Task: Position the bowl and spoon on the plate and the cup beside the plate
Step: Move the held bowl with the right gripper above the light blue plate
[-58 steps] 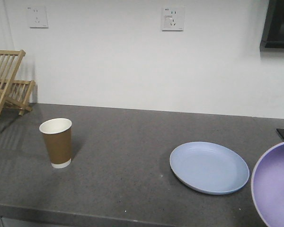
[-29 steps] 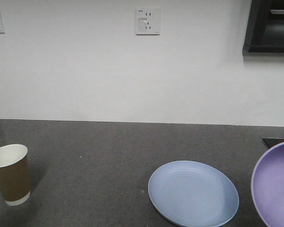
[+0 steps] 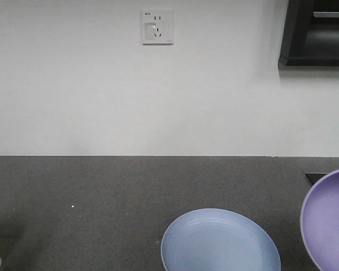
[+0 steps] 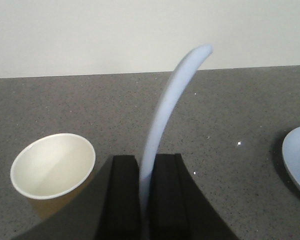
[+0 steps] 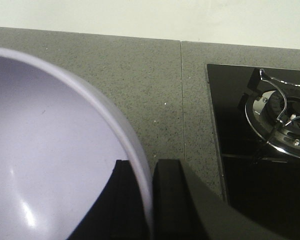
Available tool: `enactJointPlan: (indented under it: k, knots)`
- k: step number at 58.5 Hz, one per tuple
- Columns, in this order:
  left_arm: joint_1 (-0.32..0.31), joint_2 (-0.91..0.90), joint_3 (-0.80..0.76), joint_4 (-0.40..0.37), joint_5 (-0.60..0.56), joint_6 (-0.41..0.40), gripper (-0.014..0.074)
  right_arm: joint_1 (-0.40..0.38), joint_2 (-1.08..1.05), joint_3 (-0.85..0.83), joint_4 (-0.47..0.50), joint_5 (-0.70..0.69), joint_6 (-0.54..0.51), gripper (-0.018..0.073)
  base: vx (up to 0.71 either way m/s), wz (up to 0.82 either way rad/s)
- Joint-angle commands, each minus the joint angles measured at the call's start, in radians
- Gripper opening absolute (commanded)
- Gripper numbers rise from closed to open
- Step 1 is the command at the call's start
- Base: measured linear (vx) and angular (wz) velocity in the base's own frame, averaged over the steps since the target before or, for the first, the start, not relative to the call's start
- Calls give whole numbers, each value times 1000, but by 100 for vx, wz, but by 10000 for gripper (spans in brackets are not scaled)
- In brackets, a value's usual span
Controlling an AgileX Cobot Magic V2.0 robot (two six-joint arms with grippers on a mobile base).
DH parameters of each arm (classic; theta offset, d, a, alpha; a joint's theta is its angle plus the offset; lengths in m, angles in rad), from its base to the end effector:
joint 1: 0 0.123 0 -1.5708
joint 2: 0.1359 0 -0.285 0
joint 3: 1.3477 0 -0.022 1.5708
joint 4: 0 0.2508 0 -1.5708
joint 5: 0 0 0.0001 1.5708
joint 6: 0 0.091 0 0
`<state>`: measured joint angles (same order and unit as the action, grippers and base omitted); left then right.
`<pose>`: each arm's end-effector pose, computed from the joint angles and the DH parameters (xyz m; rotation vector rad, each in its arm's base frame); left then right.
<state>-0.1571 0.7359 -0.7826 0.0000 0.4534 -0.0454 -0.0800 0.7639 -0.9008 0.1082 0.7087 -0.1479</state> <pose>0.1468 -0.0232 0.3678 0.1056 1.8897 -0.1382 0.1429 -0.0050 0.3813 -0.0290 2.0511 -0.0184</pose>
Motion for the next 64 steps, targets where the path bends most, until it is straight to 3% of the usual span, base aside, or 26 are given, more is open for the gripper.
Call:
enactJointPlan:
  k: [1, 55, 64]
  knots:
    - [-2, -4, -29, -6, -85, -5, 4, -2, -4, -29, 2, -82, -5, -12, 11, -6]
    - [-2, -4, -29, -6, -86, -4, 4, -2, -4, -29, 2, -82, -5, -12, 5, -2]
    - [-2, -4, -29, 15, -145, -1, 4, -2, -4, -29, 2, -82, -5, -12, 0, 0]
